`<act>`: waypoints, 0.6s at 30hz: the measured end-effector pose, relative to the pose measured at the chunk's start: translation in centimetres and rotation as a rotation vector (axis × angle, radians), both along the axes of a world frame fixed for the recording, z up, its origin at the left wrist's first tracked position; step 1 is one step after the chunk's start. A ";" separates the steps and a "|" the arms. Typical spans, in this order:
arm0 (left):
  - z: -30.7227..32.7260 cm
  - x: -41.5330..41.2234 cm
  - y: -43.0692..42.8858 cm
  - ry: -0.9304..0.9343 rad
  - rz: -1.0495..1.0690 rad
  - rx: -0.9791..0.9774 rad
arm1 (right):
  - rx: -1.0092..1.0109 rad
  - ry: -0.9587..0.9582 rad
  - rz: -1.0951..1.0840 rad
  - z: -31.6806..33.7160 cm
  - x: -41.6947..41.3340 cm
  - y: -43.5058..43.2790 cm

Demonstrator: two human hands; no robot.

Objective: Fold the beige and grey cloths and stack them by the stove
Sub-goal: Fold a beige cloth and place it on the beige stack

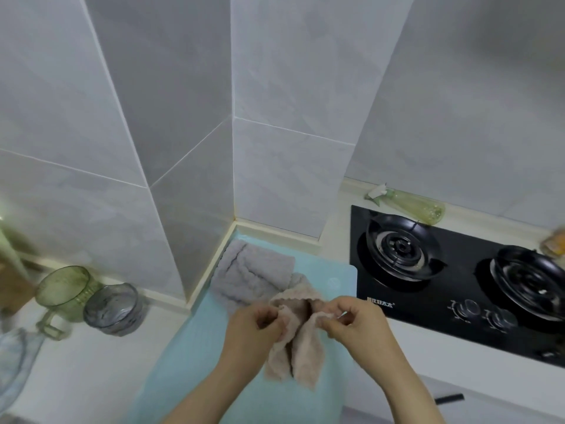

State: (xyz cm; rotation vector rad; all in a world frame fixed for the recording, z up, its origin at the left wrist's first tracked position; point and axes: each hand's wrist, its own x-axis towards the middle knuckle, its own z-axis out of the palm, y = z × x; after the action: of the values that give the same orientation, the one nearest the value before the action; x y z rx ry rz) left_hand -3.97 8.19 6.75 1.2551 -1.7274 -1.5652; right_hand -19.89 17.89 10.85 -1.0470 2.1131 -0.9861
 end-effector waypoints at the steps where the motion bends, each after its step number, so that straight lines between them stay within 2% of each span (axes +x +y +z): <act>1: -0.1 0.0 0.1 -0.007 -0.009 0.004 | 0.012 0.056 0.025 -0.2 0.0 0.1; 4: -0.4 0.1 0.5 -0.012 -0.034 0.018 | -0.004 0.142 0.058 -0.8 0.0 0.3; 10: 0.4 0.4 0.8 0.026 -0.006 0.065 | -0.105 0.111 0.086 -1.2 0.4 0.2; 14: 1.4 0.9 0.6 0.052 0.029 0.060 | -0.191 0.169 0.085 -0.7 1.0 -0.3; 18: 2.4 1.3 0.2 0.073 0.034 0.003 | -0.246 0.097 0.054 -0.1 1.5 -0.7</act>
State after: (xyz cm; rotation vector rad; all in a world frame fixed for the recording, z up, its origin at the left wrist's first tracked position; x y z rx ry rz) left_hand -2.71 8.44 9.17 1.2073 -1.6507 -1.5756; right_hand -18.36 17.16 10.77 -1.2881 2.0650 -1.2131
